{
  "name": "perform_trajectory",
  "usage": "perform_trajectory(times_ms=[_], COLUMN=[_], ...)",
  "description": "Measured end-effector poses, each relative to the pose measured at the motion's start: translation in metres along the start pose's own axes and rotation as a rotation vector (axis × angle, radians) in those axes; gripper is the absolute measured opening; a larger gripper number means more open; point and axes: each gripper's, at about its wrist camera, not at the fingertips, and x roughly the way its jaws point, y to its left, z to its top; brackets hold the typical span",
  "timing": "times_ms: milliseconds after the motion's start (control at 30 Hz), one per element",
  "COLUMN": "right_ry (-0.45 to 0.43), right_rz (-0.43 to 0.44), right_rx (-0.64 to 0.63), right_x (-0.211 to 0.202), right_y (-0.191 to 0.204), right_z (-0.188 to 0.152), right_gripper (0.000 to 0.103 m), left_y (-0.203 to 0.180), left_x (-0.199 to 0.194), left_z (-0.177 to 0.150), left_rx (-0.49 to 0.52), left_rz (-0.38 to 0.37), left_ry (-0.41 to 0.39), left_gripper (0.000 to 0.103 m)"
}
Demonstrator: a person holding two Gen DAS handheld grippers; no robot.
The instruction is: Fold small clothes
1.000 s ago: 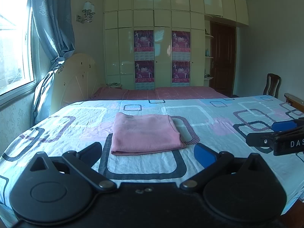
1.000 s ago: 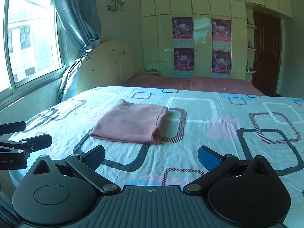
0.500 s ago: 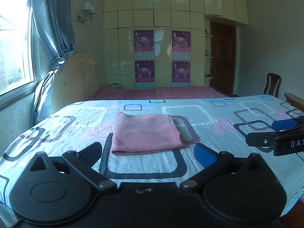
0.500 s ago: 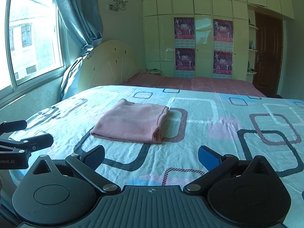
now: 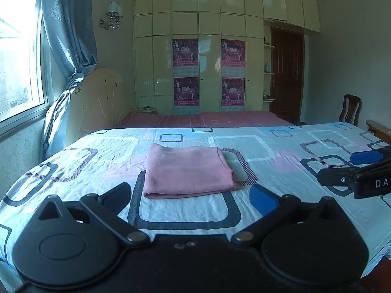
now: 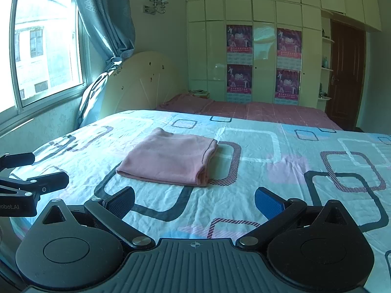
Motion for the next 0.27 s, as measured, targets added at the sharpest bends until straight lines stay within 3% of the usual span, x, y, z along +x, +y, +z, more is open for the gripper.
perform_trajectory(times_ms=[267], right_ry=[-0.004], right_rz=[0.006], right_rx=[-0.007], right_x=[-0.0008], right_y=[-0.0003], right_z=[0.002], right_gripper=[0.103], left_y=[-0.0009], left_x=[0.0009], left_z=[-0.0009], left_rx=[0.012], left_rz=[0.002], left_ry=[0.001], left_gripper=[0.102])
